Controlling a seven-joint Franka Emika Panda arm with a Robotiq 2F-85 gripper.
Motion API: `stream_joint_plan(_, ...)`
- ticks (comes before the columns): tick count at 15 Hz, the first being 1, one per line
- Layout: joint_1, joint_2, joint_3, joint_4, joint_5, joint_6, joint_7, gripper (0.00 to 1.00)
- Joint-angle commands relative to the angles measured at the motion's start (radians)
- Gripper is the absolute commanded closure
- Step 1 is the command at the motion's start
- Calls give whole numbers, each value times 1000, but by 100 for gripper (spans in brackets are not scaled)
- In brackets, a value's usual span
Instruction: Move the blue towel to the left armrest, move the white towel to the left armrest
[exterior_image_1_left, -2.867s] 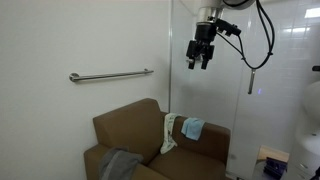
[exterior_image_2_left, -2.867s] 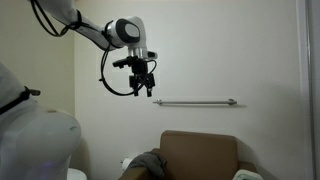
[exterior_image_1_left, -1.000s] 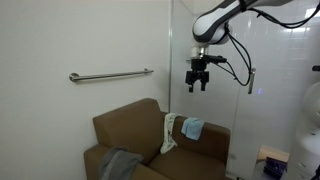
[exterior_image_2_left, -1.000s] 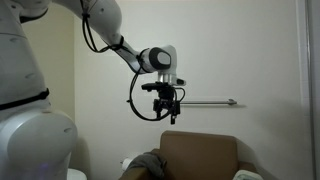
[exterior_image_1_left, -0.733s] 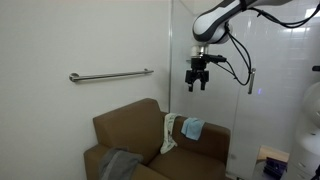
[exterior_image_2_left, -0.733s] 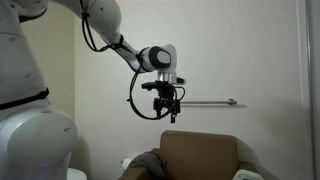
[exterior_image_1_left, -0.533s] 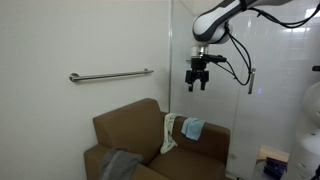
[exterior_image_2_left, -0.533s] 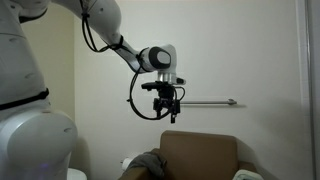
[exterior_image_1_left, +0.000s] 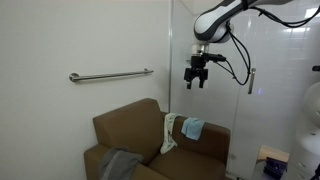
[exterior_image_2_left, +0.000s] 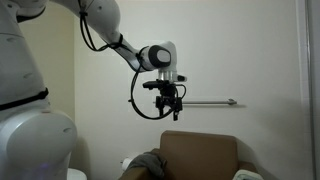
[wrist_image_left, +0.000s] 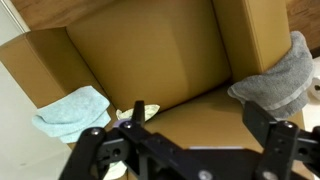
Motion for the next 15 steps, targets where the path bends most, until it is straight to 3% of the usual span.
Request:
stream_joint_plan(1, -26, -62, 12, -45, -4, 62, 37, 0)
stream_joint_plan(15, -44, -41, -5, -10, 6, 32, 35, 0)
